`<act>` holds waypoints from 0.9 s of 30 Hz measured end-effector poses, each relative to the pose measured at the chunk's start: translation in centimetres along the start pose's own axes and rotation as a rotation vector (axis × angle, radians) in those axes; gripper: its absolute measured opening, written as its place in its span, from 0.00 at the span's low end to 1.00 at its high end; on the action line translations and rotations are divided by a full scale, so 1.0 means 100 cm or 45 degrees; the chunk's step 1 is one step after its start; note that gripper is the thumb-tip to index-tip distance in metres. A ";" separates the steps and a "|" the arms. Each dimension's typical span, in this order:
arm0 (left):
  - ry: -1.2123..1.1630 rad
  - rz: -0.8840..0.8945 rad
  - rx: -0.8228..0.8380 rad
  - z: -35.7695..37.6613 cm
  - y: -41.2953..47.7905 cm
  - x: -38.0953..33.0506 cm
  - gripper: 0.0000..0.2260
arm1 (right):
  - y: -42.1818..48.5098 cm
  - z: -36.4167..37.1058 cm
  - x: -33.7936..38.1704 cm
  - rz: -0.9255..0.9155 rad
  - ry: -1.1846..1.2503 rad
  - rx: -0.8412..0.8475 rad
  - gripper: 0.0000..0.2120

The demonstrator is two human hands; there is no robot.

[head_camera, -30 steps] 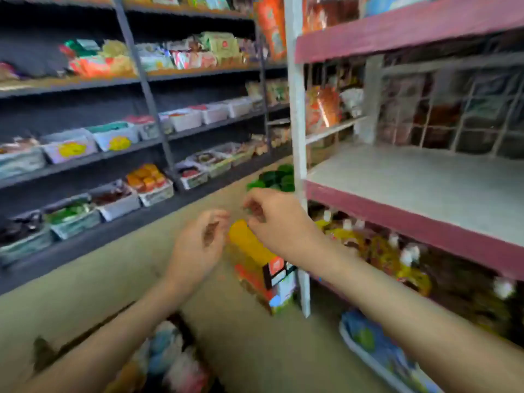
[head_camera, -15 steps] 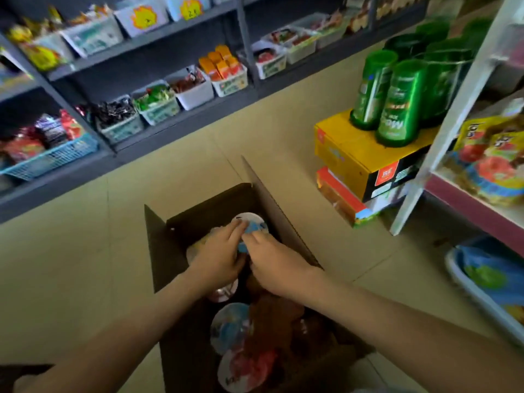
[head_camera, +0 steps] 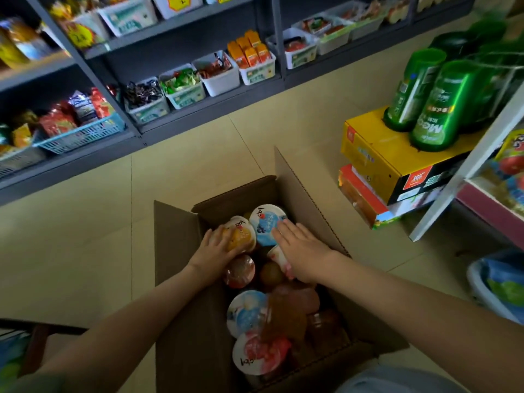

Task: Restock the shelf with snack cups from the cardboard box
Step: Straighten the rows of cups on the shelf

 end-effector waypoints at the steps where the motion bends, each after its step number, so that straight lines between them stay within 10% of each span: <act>1: 0.003 -0.006 -0.011 0.000 0.002 0.001 0.30 | 0.003 0.001 0.002 -0.014 -0.008 0.009 0.33; 9: -0.047 -0.124 -0.058 -0.003 0.012 0.006 0.32 | 0.020 -0.002 0.014 0.083 0.195 0.084 0.41; 20: -0.756 -0.317 -0.783 -0.121 -0.036 0.007 0.37 | 0.036 -0.059 0.020 0.739 1.936 -0.182 0.51; 27: -0.886 -0.276 -1.181 -0.194 -0.041 0.003 0.37 | 0.001 -0.127 0.000 0.651 2.336 -0.666 0.19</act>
Point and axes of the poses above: each hand's wrist, its own y-axis towards the middle knuckle, its own z-axis out of the palm, x = y × z, the point moved 6 cm from there along y, towards the middle knuckle, and after that the axes turned 10 degrees about -x, right-handed, at the moved point
